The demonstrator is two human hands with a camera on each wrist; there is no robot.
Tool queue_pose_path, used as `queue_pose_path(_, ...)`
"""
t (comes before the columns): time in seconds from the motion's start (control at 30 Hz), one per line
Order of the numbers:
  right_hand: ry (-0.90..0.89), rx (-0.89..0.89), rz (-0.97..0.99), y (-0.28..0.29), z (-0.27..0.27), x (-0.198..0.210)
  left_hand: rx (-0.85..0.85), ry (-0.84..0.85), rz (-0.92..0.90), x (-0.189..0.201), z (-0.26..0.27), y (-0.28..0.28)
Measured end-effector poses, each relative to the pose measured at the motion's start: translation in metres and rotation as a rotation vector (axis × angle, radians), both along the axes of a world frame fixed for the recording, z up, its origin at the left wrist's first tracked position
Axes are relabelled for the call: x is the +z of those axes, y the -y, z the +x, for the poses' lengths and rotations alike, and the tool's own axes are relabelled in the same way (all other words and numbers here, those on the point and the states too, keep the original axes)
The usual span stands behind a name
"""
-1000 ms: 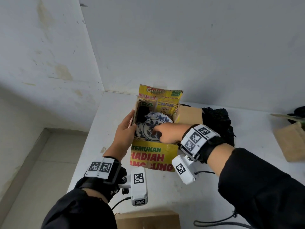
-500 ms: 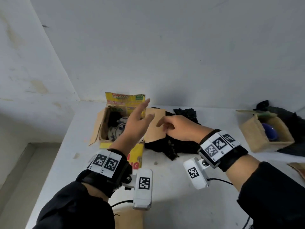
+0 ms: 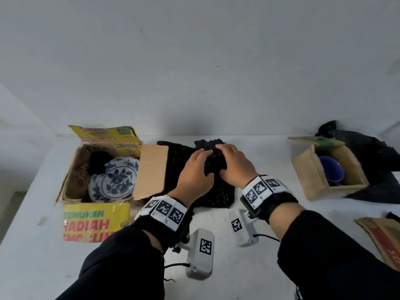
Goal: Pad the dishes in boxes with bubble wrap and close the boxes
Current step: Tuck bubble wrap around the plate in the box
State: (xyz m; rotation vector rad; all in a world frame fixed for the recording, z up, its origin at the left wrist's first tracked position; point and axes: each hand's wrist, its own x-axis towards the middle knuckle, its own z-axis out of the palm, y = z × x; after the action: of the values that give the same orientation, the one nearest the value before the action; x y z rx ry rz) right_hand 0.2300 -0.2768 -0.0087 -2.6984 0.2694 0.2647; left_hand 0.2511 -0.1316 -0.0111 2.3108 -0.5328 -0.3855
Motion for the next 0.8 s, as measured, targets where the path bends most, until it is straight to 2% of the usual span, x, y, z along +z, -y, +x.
queue_pose_path(0.2, 0.059, -0.046, -0.052, 0.007, 0.018, -0.035, 0.099, 0.043, 0.235, -0.016, 0.024, 0.021)
queue_pose_path(0.37, 0.301, -0.106, -0.058, 0.013, 0.026, -0.049, 0.137, 0.025, 0.283, -0.019, 0.035, 0.02)
queue_pose_path(0.53, 0.575, -0.155, 0.145, 0.011, 0.026, -0.033, 0.208, 0.055, 0.137, -0.007, 0.039, 0.021)
queue_pose_path(0.63, 0.672, -0.142, 0.296, 0.011, 0.024, -0.015, 0.177, 0.06, 0.027, 0.005, 0.041, 0.025)
queue_pose_path(0.7, 0.688, -0.128, 0.438, 0.009, 0.022, 0.002, 0.131, 0.092, -0.062, 0.019, 0.04, 0.025)
queue_pose_path(0.8, 0.608, -0.158, 0.663, 0.001, 0.013, 0.032, 0.1, 0.139, -0.158, 0.045, 0.037, 0.018)
